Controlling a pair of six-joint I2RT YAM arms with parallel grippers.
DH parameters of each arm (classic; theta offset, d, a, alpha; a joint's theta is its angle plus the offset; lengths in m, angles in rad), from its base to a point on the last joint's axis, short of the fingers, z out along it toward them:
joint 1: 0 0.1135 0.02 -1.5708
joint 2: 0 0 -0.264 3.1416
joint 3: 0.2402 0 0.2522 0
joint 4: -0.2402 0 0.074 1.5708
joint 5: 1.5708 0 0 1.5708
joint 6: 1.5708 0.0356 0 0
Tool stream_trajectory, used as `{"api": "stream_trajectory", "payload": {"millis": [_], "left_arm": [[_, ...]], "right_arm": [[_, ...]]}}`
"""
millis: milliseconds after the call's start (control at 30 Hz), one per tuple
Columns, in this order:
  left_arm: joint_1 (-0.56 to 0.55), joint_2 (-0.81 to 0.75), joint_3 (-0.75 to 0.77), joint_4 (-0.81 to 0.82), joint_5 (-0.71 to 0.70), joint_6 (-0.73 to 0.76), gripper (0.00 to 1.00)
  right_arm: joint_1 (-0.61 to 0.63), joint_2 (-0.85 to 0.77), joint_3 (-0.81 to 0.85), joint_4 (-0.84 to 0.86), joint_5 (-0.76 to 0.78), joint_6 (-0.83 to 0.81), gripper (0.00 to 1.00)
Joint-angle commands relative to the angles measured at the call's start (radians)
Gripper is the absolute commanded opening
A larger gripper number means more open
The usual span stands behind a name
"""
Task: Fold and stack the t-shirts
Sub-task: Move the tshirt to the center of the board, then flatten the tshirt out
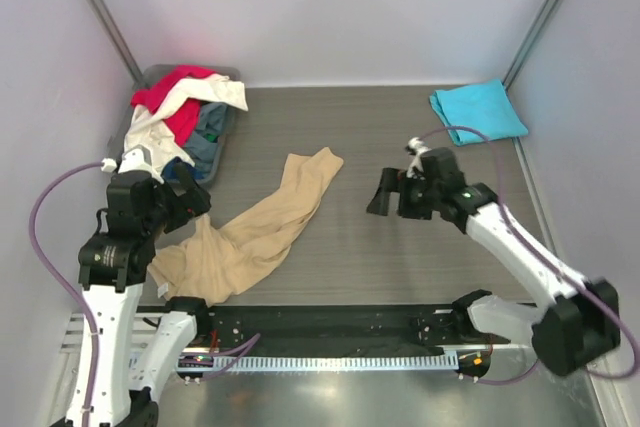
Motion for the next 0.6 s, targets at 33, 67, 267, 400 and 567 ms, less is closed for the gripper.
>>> {"api": "stream_trajectory", "payload": {"millis": [33, 67, 267, 400, 567], "left_arm": [[-0.001, -0.036, -0.064, 0.043, -0.020, 0.052, 1.00], [-0.001, -0.042, -0.084, 0.047, -0.022, 0.063, 1.00], [-0.001, -0.086, -0.087, 0.045, -0.005, 0.078, 1.00], [-0.001, -0.131, -0.107, 0.094, 0.021, 0.090, 1.00], [0.001, -0.204, -0.139, 0.129, -0.022, 0.066, 1.00]], "right_arm": [[0.124, 0.204, 0.108, 0.103, 0.098, 0.023, 0.99], [0.131, 0.286, 0.165, 0.141, 0.103, 0.021, 0.97], [0.149, 0.633, 0.498, 0.137, 0.198, -0.008, 0.90], [0.147, 0.858, 0.656, 0.124, 0.272, -0.009, 0.84], [0.144, 1.028, 0.852, 0.123, 0.249, -0.031, 0.75]]}}
